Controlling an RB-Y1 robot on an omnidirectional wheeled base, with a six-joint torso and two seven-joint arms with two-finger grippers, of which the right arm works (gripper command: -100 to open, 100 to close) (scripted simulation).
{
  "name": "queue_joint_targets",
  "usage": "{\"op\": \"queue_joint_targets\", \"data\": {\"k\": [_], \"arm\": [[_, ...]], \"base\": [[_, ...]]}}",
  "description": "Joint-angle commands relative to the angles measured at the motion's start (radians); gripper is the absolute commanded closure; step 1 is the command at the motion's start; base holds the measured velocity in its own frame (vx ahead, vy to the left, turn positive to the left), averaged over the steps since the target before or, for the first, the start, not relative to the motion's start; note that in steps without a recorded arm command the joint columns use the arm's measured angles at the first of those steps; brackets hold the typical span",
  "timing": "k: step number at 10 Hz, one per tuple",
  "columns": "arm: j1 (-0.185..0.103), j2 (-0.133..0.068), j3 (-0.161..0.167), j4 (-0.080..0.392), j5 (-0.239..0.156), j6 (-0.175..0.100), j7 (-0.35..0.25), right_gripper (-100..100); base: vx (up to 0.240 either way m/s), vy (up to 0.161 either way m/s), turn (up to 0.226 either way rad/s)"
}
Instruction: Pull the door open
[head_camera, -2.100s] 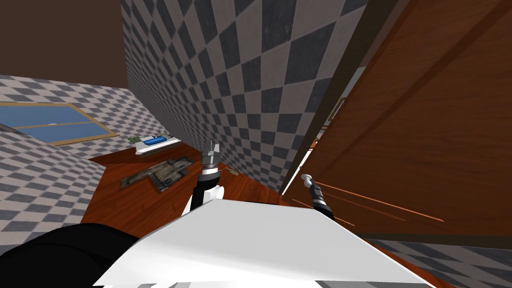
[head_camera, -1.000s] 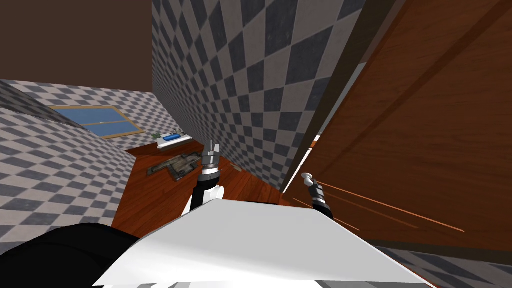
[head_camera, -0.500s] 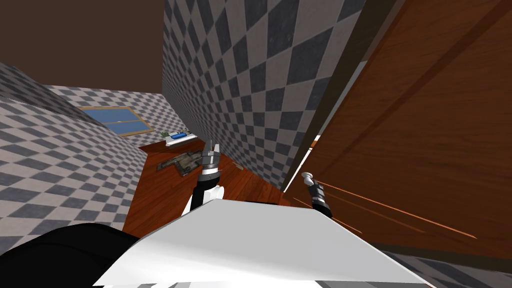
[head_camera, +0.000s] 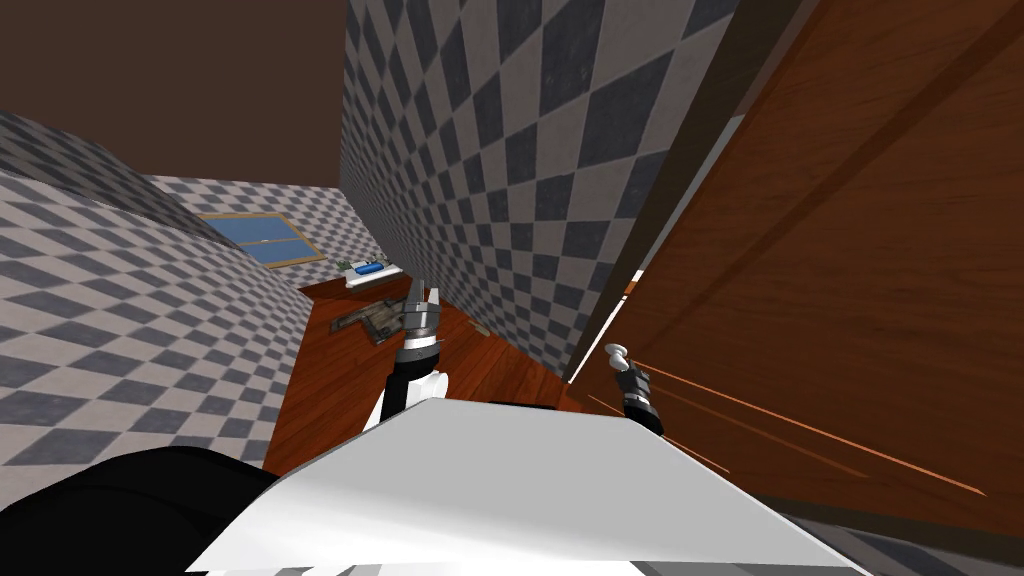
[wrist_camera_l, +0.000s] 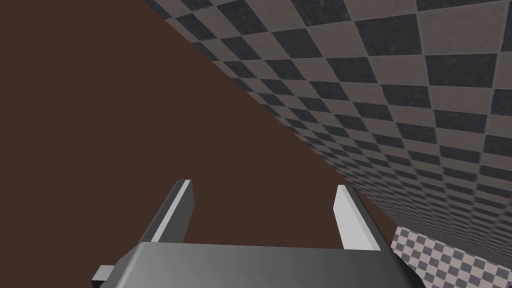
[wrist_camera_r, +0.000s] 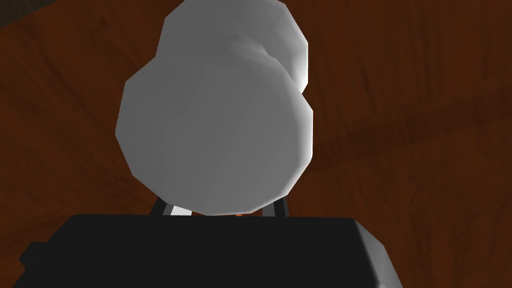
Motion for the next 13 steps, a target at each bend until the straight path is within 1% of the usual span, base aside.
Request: {"op": "queue_joint_targets", "data": {"k": [1,4,5,6,7,8,9,11,12,13], "arm": [[-0.005,0.012,0.005,-0.029,-0.001,0.003,-0.041,100],[-0.005,0.012,0.005,-0.029,-0.001,0.003,-0.041,100],[-0.011,0.013,0.0,-0.025,-0.008,0.007,-0.083,100],[-0.011,0.013,0.0,-0.025,-0.008,0.007,-0.083,100],[-0.016,0.015,-0.004,-0.022,-0.014,0.012,-0.124,100],[-0.016,0.015,-0.004,-0.022,-0.014,0.012,-0.124,100],[-0.022,0.016,-0.008,-0.018,-0.021,0.016,-0.162,100],[-0.022,0.016,-0.008,-0.018,-0.021,0.016,-0.166,100],[-0.028,0.017,-0.012,-0.015,-0.027,0.02,-0.207,100],[-0.034,0.018,-0.016,-0.011,-0.034,0.024,-0.233,100]], "base": [[-0.057,-0.022,0.057],[-0.013,0.01,-0.011],[-0.03,-0.007,0.078],[-0.041,-0.02,0.058],[-0.057,-0.021,0.081],[-0.049,-0.013,0.056],[-0.06,-0.001,0.077],[-0.034,-0.003,0.028],[-0.041,-0.008,0.07],[-0.078,-0.019,0.137]]}}
